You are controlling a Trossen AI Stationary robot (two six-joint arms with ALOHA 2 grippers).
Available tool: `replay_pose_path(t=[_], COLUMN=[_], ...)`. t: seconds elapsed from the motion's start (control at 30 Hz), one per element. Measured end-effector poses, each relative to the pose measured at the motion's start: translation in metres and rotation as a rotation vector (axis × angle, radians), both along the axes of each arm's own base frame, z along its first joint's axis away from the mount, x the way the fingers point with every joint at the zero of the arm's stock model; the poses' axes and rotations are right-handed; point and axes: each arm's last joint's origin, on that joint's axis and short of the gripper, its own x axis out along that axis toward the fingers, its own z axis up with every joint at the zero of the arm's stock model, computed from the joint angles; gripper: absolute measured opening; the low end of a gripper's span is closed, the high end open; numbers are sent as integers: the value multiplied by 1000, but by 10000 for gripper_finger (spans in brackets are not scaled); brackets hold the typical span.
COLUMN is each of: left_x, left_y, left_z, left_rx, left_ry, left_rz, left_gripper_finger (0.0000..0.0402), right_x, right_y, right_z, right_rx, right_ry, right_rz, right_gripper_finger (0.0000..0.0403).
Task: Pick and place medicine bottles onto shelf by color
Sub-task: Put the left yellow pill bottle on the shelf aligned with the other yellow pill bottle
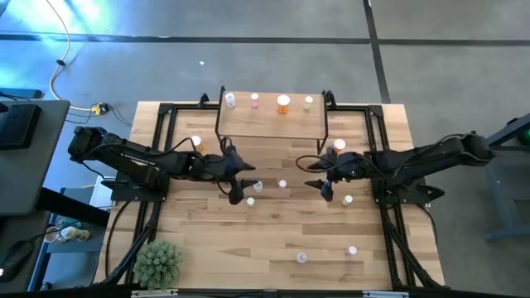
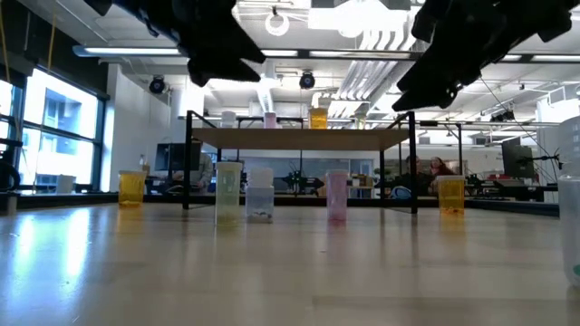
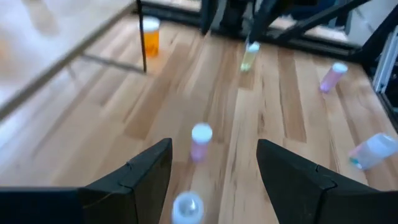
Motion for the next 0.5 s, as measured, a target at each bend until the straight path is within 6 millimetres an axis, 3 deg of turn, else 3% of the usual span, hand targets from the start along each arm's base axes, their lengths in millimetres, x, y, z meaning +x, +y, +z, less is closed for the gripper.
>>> replay_pose_path(t=[0.23,0.5], left_x=[-5,-11], left_y=[-16,-49], left_z=[-13,-23], left_rx=[-64,57], left_ry=[110,182], left_rz=[-5,14], left_gripper_finger=[225,225], right_x=[1,1], right_y=[4,4], right_z=[-3,-4], right_rx=[-43,-47], right_ry=[-72,-68], right_rz=[45,47], right_gripper_finger=[277,277])
